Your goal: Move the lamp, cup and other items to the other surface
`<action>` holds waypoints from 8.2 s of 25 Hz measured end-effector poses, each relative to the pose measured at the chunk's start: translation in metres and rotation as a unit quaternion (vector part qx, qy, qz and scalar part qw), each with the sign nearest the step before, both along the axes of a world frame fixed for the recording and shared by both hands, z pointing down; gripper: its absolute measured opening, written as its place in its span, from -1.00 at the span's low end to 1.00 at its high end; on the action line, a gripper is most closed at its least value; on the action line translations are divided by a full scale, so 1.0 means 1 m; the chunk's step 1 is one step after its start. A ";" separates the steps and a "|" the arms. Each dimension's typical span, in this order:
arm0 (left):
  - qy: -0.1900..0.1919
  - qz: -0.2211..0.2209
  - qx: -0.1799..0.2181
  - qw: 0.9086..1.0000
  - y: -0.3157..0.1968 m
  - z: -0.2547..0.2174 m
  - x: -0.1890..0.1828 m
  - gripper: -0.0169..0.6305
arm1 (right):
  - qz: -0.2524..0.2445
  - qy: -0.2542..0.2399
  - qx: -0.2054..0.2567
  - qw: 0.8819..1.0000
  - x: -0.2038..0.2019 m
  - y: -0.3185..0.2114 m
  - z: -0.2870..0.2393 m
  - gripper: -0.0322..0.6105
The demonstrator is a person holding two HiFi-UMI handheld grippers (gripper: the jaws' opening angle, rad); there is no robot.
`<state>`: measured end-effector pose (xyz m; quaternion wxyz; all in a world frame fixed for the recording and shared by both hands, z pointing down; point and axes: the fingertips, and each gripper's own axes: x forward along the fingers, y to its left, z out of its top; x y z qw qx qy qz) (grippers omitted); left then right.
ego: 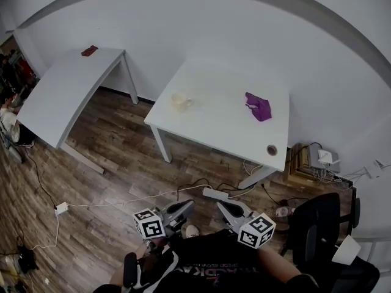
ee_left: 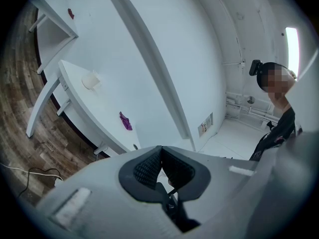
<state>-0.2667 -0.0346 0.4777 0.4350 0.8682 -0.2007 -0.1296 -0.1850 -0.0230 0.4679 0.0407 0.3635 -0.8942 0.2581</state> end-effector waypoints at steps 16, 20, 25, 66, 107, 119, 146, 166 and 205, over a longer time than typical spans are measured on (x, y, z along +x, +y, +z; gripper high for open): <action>0.007 -0.085 -0.029 0.996 -0.001 0.009 -0.046 -0.96 | 0.006 -0.025 -0.005 1.000 -0.003 -0.048 -0.006 -0.83; -0.003 -0.122 -0.025 0.992 -0.009 0.004 -0.064 -0.96 | -0.007 -0.019 0.005 1.000 -0.005 -0.083 -0.008 -0.77; -0.007 -0.162 -0.032 0.986 -0.023 0.005 -0.079 -0.96 | -0.021 -0.006 0.030 0.999 -0.004 -0.142 -0.021 -0.71; -0.062 -0.441 -0.105 0.889 -0.079 0.019 -0.091 -0.96 | -0.335 0.359 0.094 0.866 -0.088 -0.516 0.154 -0.46; -0.063 -0.428 -0.108 0.895 -0.094 0.016 -0.096 -0.96 | -0.202 0.212 0.114 0.949 -0.073 -0.484 0.088 -0.73; -0.052 -0.358 -0.099 0.927 -0.122 0.016 -0.086 -0.96 | -0.158 0.203 0.118 0.959 -0.034 -0.460 0.055 -0.73; 0.005 -0.152 -0.069 0.986 -0.101 0.012 -0.058 -0.96 | 0.035 0.200 0.092 0.975 0.071 -0.290 0.000 -0.73; 0.002 0.030 -0.059 0.998 -0.046 0.012 0.011 -0.96 | 0.198 0.215 0.059 0.955 0.178 -0.134 -0.008 -0.73; -0.054 0.314 -0.087 0.944 0.049 0.028 0.377 -0.96 | 0.548 0.187 -0.059 0.813 0.623 0.146 0.024 -0.73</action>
